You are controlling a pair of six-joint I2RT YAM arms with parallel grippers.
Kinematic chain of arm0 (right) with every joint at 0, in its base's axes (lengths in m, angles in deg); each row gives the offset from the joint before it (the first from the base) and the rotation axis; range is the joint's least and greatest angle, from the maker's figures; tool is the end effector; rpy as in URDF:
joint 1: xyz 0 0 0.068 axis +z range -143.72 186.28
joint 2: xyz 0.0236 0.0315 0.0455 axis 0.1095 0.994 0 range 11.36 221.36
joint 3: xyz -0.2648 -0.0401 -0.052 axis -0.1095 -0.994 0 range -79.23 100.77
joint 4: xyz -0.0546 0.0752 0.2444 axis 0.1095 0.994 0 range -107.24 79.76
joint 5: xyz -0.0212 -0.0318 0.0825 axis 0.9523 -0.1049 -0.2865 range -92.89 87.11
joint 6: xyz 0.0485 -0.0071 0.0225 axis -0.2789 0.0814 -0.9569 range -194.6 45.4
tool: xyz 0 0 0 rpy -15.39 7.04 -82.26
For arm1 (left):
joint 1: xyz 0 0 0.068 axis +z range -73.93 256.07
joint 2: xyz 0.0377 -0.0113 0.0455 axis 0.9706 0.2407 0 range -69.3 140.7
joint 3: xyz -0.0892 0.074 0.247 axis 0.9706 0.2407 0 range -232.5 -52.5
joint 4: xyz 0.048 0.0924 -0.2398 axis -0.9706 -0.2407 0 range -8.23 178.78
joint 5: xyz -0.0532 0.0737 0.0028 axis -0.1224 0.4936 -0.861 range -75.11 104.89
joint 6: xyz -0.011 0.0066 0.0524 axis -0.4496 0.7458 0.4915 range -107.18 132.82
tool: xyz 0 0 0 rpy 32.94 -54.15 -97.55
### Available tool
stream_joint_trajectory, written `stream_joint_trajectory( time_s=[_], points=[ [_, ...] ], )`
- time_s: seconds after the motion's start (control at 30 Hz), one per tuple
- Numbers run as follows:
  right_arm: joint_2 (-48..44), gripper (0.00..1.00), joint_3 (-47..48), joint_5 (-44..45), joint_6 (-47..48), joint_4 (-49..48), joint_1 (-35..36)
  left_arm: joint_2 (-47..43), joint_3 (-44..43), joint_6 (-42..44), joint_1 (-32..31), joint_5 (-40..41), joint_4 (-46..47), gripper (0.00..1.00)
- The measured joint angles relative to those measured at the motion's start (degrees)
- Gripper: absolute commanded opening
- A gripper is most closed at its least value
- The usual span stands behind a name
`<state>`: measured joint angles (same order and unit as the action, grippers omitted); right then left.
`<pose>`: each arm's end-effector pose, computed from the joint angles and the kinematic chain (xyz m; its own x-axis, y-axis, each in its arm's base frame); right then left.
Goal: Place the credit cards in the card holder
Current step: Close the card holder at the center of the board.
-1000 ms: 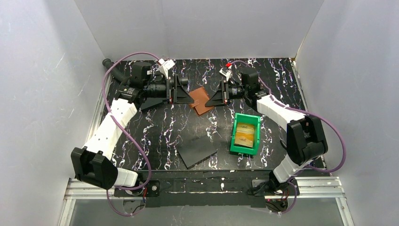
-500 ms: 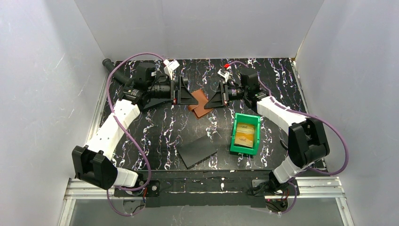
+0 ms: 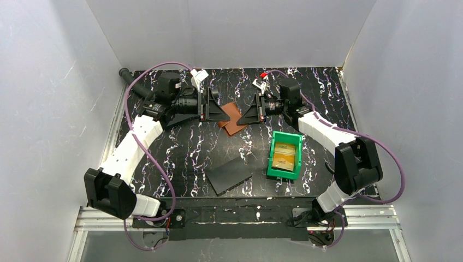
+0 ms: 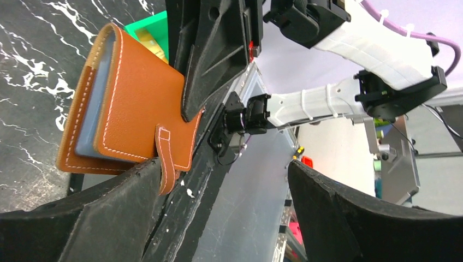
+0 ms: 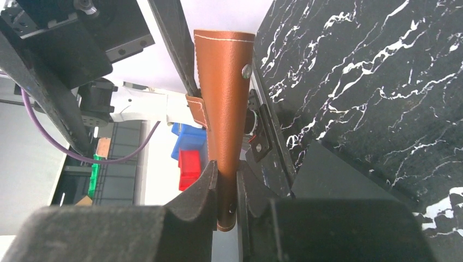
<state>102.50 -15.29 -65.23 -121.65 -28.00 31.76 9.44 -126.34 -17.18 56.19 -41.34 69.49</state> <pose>0.3091 0.1821 0.2932 -0.8816 -0.0436 -0.4700 -0.4716 0.1256 0.8728 0.2752 -0.1309 0.3728 -0.7847 -0.0118 -0.6198 0.5887 0.2990 -0.7510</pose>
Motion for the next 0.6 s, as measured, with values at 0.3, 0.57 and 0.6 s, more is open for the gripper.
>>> stream_joint_trajectory(
  time_s=[0.3, 0.57, 0.6],
  points=[
    [0.0, 0.01, -0.1, -0.9, -2.7, -3.1, 0.3, 0.7, 0.0, 4.7, 0.0, -3.6, -5.2, 0.80],
    [0.0, 0.01, -0.1, -1.1, -2.5, -2.7, 0.3, 0.2, 0.3, 8.7, 0.0, -4.5, -10.2, 0.65],
    [0.0, 0.01, -0.1, -1.2, -2.3, -2.6, 0.3, 0.0, 0.3, 9.0, 0.0, -4.5, -10.5, 0.62]
  ],
)
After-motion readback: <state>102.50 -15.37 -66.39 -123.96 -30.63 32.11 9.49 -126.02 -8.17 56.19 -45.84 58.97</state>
